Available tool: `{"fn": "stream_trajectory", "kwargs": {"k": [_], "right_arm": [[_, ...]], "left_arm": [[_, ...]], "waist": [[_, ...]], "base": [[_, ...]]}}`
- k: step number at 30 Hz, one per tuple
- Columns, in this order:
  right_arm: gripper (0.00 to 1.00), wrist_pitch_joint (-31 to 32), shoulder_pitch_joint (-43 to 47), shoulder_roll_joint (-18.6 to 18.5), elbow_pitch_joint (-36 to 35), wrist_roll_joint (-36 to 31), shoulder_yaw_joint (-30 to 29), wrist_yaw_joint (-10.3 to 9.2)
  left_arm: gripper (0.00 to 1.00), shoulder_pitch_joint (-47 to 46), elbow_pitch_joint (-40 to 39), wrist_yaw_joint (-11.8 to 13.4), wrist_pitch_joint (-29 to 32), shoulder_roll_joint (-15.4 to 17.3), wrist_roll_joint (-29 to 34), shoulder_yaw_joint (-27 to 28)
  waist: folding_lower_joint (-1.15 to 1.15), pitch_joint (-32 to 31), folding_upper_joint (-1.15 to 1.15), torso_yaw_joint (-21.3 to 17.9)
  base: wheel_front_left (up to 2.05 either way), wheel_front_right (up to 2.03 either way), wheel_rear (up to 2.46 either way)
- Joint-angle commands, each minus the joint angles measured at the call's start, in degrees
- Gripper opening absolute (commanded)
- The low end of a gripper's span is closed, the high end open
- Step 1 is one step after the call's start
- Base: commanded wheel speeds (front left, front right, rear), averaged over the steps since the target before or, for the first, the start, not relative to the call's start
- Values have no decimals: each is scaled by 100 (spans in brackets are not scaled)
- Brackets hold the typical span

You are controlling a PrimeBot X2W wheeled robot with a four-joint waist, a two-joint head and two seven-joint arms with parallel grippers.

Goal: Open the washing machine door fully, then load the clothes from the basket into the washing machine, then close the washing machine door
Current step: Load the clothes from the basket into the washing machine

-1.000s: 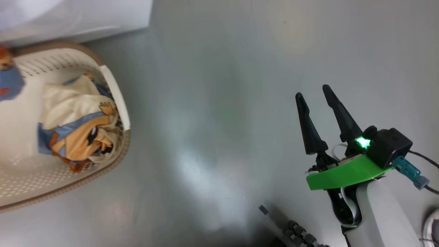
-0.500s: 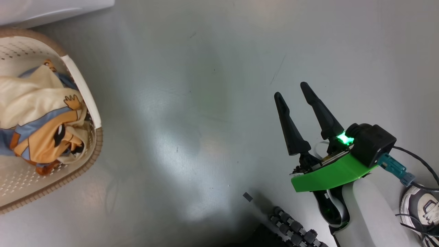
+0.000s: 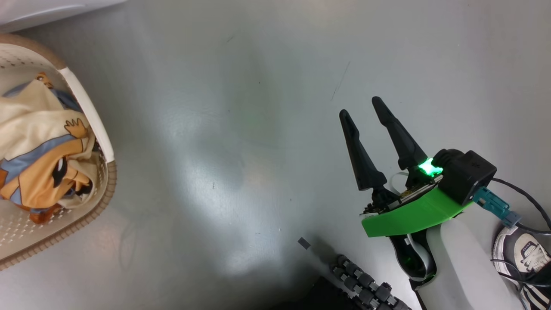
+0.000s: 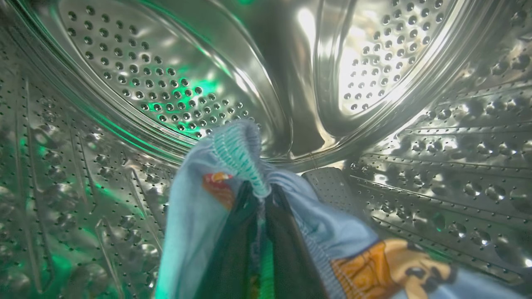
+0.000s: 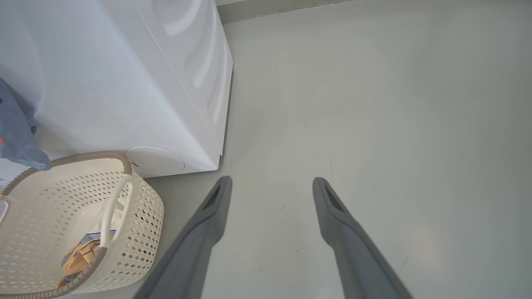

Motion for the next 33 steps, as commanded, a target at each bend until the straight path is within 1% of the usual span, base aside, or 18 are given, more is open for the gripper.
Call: {"fn": "stream_trajectory", "kwargs": {"k": [1,2,3,4,5,6,12,18,28,29,33], "right_arm": [[100,-27,149,-22,-106,62,94,16],[100,-27,142,-22,-91,69,93,16],[100,-27,139,-22,-86,72,90,16],[100,-27,135,-22,-83,78,86,16],[100,-27,130,-22,-80,80,81,16],[100,-27,126,-22,-79,81,75,16],[100,-27,109,-22,-70,52,36,16],[100,-27,95,-22,-54,-28,-44,16],[100,-27,103,-22,-13,-332,-303,16],[100,-27,103,-22,-13,-332,-303,16],[100,-27,129,-22,27,-498,-373,16]], "left_arm": [[0,-135,-32,-9,-46,187,33,-26],[0,-165,94,-9,-28,153,-21,-71],[15,-183,145,-9,-29,143,-37,-96],[49,-204,184,-9,-46,136,-51,-117],[85,-229,219,-9,-71,129,-74,-123],[100,-250,261,-9,-86,108,-126,-109],[100,-270,387,-9,-160,42,-236,-273],[100,-83,434,-9,-261,-18,-426,-422],[100,704,168,-9,-370,-248,-870,-750],[100,704,168,-9,-370,-248,-870,-750],[100,1090,-90,-9,-384,-346,-1066,-796]], "waist": [[0,3,0,-13],[0,-7,0,-20],[0,-14,0,-22],[0,-20,0,-22],[0,-25,0,-20],[0,-32,0,-15],[0,-85,0,48],[0,-200,0,151],[0,-533,0,607],[0,-533,0,607],[0,-718,0,837]], "base": [[0,0,0],[0,0,0],[0,0,0],[0,0,0],[0,0,0],[0,0,0],[0,0,0],[0,0,0],[0,0,0],[0,0,0],[0,0,0]]}}
